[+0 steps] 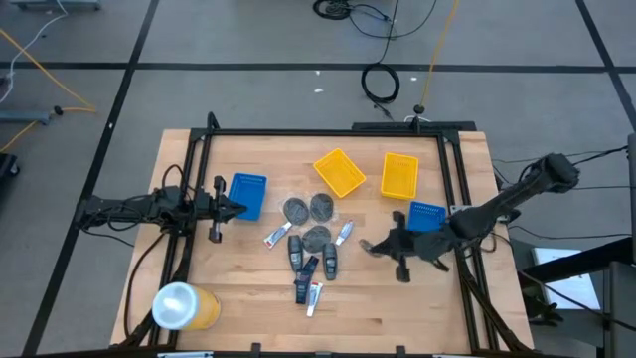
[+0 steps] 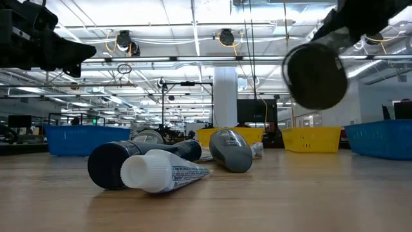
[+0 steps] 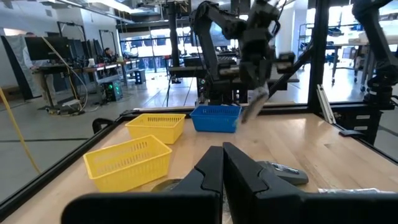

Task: Pick & Place Travel size toiletries
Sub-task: Put the right black hairbrush into the right blue bin

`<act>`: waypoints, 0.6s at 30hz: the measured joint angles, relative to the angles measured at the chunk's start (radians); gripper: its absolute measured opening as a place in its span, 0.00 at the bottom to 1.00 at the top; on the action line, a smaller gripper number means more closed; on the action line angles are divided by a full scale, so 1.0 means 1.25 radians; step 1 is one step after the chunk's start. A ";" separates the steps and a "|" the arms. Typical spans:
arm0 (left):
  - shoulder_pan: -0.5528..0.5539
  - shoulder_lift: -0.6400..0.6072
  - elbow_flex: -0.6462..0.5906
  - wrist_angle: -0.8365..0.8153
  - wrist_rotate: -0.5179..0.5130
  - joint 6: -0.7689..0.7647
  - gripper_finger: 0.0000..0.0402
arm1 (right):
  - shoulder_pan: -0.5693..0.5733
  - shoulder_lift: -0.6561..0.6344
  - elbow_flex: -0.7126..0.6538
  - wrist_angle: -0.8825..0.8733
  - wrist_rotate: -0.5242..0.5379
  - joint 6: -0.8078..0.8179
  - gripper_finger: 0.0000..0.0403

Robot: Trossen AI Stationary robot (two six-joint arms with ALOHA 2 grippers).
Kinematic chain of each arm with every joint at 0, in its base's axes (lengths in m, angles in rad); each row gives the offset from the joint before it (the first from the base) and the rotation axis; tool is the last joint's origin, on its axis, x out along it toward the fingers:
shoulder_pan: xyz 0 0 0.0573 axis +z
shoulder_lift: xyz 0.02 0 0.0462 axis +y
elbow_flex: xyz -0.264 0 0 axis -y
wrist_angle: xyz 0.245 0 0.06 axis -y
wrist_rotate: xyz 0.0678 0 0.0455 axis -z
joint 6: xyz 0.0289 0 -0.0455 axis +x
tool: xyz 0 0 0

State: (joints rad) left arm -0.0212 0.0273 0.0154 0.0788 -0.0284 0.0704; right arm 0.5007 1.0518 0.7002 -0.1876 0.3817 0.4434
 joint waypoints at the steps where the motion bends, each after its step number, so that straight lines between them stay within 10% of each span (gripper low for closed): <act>1: 0.000 0.000 0.000 0.000 0.000 0.000 0.02 | 0.000 -0.023 0.015 -0.066 -0.004 0.039 0.00; 11: 0.000 0.000 0.000 0.000 0.000 0.000 0.02 | -0.055 -0.177 0.084 -0.620 -0.070 0.286 0.00; 18: 0.000 0.000 0.000 0.000 0.000 0.000 0.02 | -0.071 -0.270 -0.009 -0.595 -0.042 0.302 0.00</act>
State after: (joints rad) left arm -0.0215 0.0273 0.0154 0.0788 -0.0281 0.0704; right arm 0.4123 0.7148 0.6885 -0.9311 0.3297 0.8209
